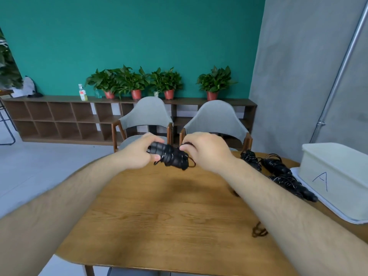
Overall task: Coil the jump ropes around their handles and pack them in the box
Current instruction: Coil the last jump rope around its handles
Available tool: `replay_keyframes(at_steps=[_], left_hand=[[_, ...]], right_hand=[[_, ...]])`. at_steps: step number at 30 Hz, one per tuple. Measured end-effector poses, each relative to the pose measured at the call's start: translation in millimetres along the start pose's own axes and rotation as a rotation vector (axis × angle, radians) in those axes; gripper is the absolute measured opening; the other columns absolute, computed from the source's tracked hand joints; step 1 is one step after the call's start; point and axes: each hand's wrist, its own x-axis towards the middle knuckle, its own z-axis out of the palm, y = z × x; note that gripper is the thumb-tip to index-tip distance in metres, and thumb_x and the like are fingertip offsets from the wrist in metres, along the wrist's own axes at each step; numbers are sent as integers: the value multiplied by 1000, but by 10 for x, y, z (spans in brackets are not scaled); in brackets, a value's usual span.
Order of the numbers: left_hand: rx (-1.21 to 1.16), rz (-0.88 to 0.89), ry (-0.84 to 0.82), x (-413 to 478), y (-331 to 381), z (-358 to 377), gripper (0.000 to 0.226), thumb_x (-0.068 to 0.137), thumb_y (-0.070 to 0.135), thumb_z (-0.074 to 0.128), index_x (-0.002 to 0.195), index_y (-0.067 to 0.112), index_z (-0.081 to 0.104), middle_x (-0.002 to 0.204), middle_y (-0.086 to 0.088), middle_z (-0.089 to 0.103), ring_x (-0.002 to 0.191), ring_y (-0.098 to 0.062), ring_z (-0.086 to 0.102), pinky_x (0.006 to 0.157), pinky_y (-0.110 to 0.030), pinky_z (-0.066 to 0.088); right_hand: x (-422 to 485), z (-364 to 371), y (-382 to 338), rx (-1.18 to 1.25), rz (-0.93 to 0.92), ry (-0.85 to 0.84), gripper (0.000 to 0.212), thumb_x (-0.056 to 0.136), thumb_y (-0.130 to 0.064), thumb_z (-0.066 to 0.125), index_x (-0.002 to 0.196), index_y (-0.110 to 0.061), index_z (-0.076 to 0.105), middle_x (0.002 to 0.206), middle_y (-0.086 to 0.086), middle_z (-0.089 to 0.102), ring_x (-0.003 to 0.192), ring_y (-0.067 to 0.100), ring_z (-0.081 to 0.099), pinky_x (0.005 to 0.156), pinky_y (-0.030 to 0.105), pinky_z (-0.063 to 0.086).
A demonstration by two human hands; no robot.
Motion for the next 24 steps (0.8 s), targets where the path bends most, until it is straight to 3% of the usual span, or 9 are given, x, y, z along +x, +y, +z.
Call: replay_keyframes(at_steps=[3, 6, 9, 12, 14, 16, 18, 20, 24], left_hand=[[-92, 21, -189, -96, 55, -13, 44, 94, 10, 69, 130, 33, 56, 126, 10, 59, 113, -7, 59, 100, -28, 45], [-461, 63, -293, -194, 65, -31, 46, 91, 3, 69, 132, 22, 59, 128, -1, 66, 117, -14, 64, 97, -27, 49], [-829, 130, -279, -195, 67, -71, 55, 83, 6, 65, 138, 4, 54, 137, -16, 62, 125, -26, 61, 103, -34, 49], [-973, 176, -245, -158, 81, -51, 60, 85, 6, 64, 143, -1, 49, 141, -24, 57, 132, -35, 54, 113, -42, 42], [-1050, 172, -156, -136, 114, -6, 60, 85, 4, 63, 143, -1, 49, 140, -23, 58, 133, -34, 54, 114, -43, 40], [-1116, 157, -17, -98, 172, 18, 58, 85, 2, 62, 141, -2, 50, 137, -18, 62, 131, -29, 57, 113, -40, 42], [-1126, 90, 162, -29, 178, 16, 52, 89, -3, 62, 140, -1, 52, 131, -13, 67, 125, -22, 62, 113, -38, 43], [-1008, -18, 349, 45, 101, -3, 47, 94, -4, 62, 140, 2, 54, 130, -9, 67, 123, -19, 63, 116, -40, 41], [-510, -180, 461, 67, -64, -67, 50, 95, 11, 68, 143, 16, 53, 138, 0, 54, 123, -16, 56, 112, -34, 40]], right_hand=[[83, -84, 139, 71, -1, 19, 24, 97, -51, 55, 93, -30, 67, 91, -14, 63, 84, 11, 56, 67, 33, 44], [67, -6, 298, 202, 27, 42, 27, 95, -53, 56, 86, -30, 65, 83, -13, 62, 79, 8, 54, 64, 31, 43], [13, 255, 427, 365, 105, -19, 13, 95, -35, 57, 85, -33, 66, 82, -14, 67, 81, 5, 61, 74, 34, 53], [-35, 444, 388, 495, 161, -91, 21, 97, -8, 54, 97, -24, 67, 86, -10, 66, 80, 13, 62, 76, 37, 55], [-108, 432, 260, 545, 240, -117, 27, 107, -27, 40, 93, -22, 63, 72, -8, 58, 66, 14, 54, 66, 34, 47], [-181, 416, 140, 477, 258, -176, 41, 107, -45, 29, 90, -25, 60, 75, -8, 60, 72, 13, 56, 69, 33, 44], [-231, 415, 76, 395, 244, -248, 43, 107, -47, 27, 89, -27, 60, 88, -8, 64, 86, 14, 59, 77, 33, 45], [-261, 420, 26, 320, 221, -303, 42, 107, -46, 28, 89, -25, 60, 88, -7, 64, 85, 16, 60, 76, 34, 48], [-255, 340, -49, 88, 113, -195, 35, 107, -43, 31, 92, -19, 52, 78, -5, 58, 71, 19, 57, 56, 35, 42]])
